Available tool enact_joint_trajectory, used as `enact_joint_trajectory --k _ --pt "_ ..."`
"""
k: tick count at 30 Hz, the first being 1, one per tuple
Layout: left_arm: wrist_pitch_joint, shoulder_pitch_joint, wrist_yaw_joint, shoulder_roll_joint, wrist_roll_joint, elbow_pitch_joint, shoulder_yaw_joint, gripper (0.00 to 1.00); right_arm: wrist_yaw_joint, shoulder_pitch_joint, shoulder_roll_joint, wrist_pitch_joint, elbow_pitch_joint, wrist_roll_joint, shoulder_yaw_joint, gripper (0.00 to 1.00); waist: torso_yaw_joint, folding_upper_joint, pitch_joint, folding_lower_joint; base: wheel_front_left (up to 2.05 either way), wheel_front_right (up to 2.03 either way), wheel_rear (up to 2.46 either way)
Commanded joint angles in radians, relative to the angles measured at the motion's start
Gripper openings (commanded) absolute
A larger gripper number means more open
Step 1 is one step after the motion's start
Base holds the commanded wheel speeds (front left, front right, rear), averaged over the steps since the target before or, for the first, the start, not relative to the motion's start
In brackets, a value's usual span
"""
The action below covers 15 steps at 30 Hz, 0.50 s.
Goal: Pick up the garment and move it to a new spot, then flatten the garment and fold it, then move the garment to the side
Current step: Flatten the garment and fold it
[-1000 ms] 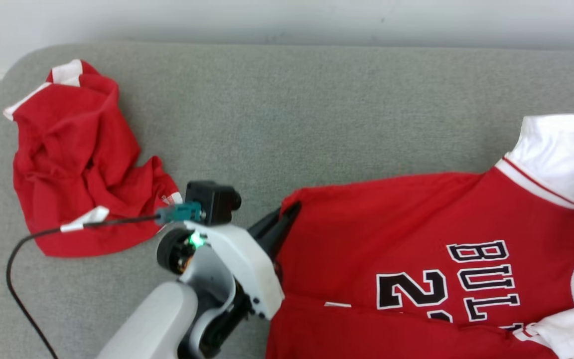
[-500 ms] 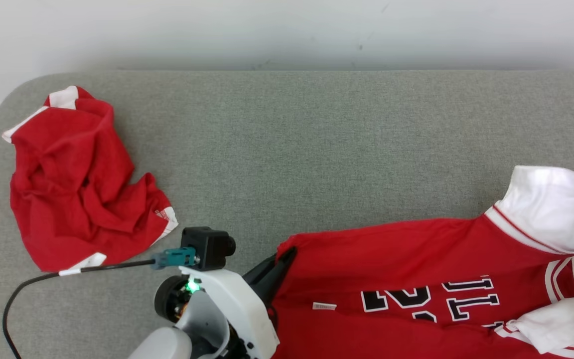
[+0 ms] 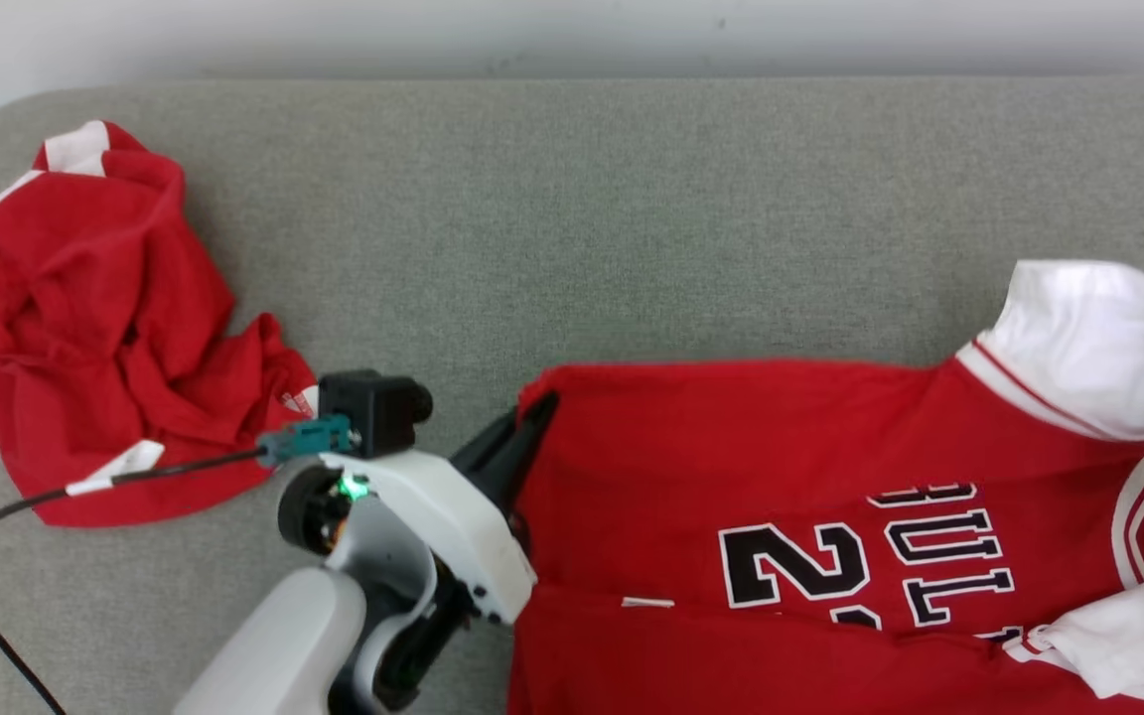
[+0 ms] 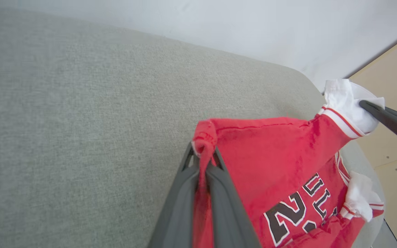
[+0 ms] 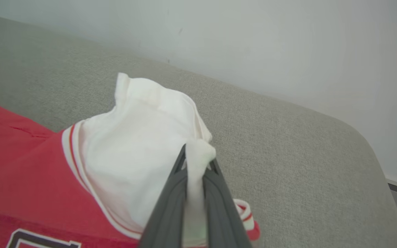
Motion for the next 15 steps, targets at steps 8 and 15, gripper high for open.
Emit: enact_joint_trajectory --k 8,15 --pt "-0.064 -0.071 -0.010 -0.018 0.046 0.071 -0.004 0.00 0.000 -0.093 0.006 -0.068 0.073 -0.043 0.046 0.00 0.011 -0.0001 0.026 0.0000 0.00 0.00 0.00" --pt "-0.127 0.007 -0.051 -0.011 0.026 0.051 -0.022 0.00 0.000 -0.027 -0.011 -0.141 0.073 -0.019 0.057 0.00 0.003 -0.0001 -0.026 0.0000 0.00 0.00 0.00"
